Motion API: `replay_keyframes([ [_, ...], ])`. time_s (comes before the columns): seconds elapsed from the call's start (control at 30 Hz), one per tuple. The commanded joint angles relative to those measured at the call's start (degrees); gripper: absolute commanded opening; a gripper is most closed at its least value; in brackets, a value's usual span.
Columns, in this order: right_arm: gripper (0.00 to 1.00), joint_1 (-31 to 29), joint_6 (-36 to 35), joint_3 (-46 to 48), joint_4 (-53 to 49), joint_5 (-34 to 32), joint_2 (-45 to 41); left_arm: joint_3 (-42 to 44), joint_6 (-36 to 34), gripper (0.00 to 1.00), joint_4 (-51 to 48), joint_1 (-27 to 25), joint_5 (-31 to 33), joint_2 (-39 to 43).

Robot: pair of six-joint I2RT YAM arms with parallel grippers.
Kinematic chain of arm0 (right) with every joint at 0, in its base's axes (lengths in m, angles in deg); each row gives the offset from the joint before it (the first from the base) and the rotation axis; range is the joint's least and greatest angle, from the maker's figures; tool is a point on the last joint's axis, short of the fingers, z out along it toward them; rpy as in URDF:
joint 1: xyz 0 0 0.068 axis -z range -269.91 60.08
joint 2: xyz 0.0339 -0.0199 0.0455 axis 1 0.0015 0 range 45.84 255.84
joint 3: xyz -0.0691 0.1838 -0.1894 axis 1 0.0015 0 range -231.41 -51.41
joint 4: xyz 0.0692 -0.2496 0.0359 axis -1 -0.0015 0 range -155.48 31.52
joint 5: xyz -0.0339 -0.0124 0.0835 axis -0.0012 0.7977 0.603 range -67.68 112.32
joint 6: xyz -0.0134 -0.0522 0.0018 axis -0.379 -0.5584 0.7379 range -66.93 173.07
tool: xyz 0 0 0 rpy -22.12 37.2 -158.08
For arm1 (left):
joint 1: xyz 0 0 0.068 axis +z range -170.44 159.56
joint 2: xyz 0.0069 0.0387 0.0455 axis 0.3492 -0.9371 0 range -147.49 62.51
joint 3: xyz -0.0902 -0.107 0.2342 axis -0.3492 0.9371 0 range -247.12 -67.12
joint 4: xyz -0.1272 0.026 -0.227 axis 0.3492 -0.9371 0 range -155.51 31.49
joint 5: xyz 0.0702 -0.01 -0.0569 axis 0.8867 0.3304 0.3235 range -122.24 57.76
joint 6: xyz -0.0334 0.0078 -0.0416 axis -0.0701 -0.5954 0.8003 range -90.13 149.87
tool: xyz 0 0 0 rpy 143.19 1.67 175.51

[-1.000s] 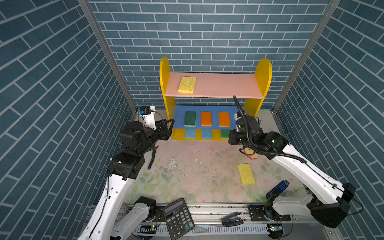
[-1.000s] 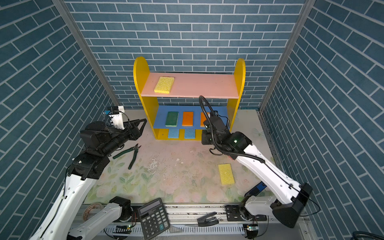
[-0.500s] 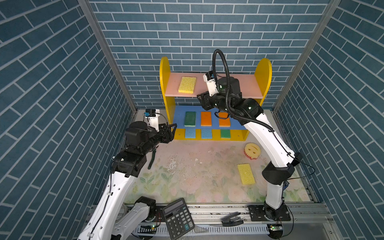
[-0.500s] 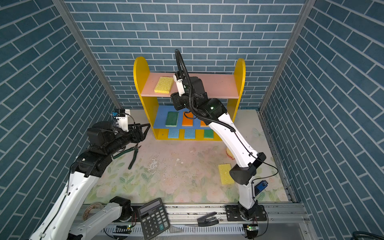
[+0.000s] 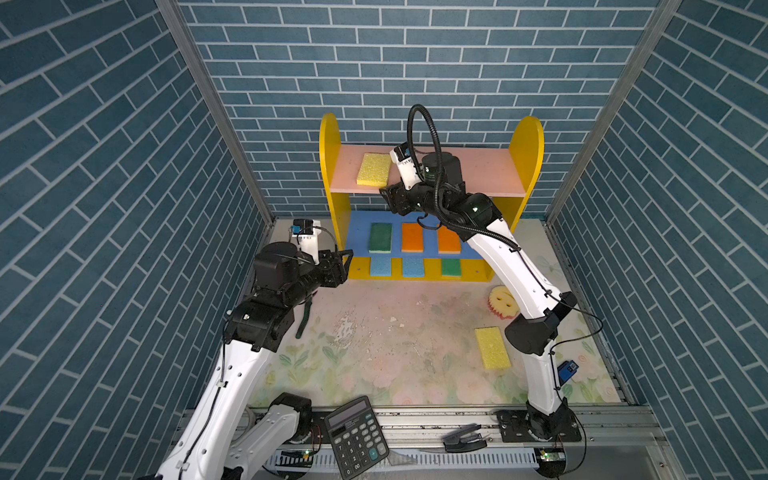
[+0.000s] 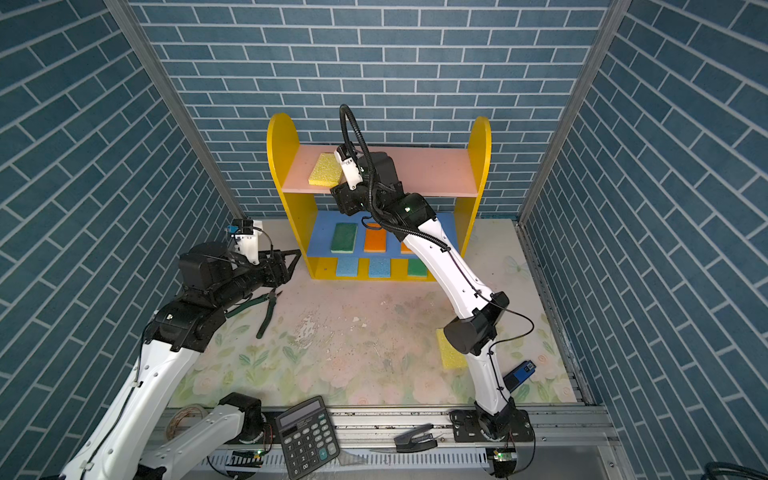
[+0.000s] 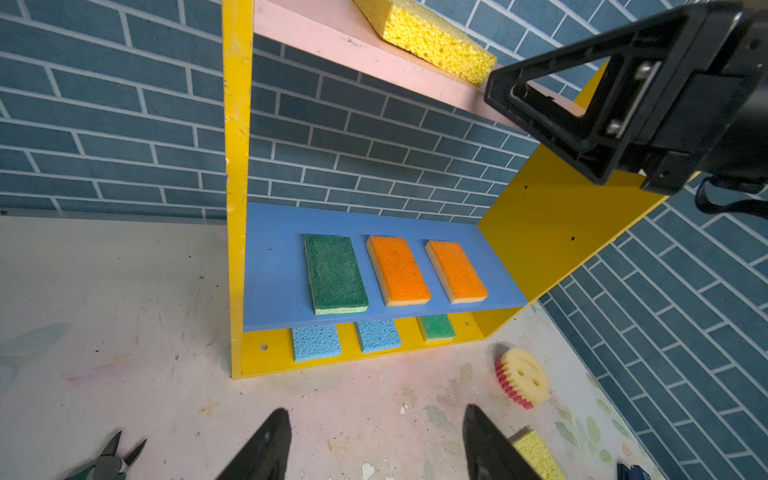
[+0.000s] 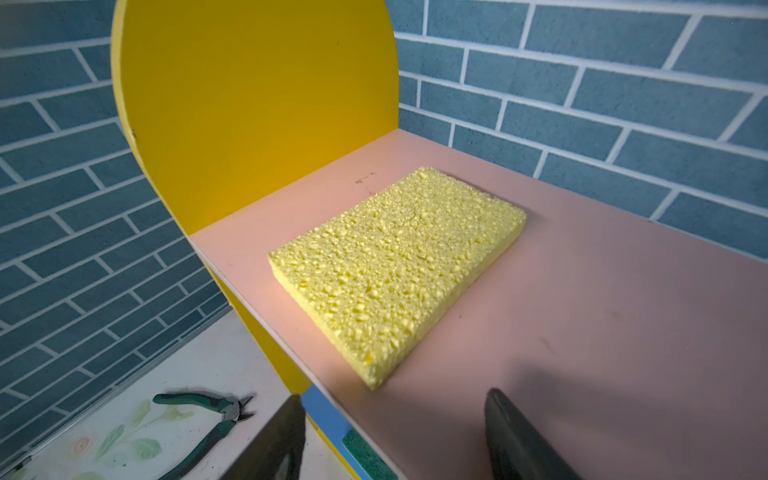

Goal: Place and organize the cleaning sponges onto the shelf

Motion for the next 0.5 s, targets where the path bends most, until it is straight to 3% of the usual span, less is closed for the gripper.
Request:
replay_keyframes([
  [0.0,0.67,2.04,4.73,3.04,1.82,3.54,-1.62,-0.23,0.90,0.67,1.52,0.28,-0.26,-0.50],
  [0.33,0.63,2.55,4.66,1.95,1.34,2.56,-0.21,0.02,1.67,0.67,2.89,0.37,-0.88,-1.61],
  [0.47,0.65,2.55,3.98,2.25,1.55,6.09,-0.58,0.02,1.61,0.67,2.88,0.54,-0.84,-1.78],
])
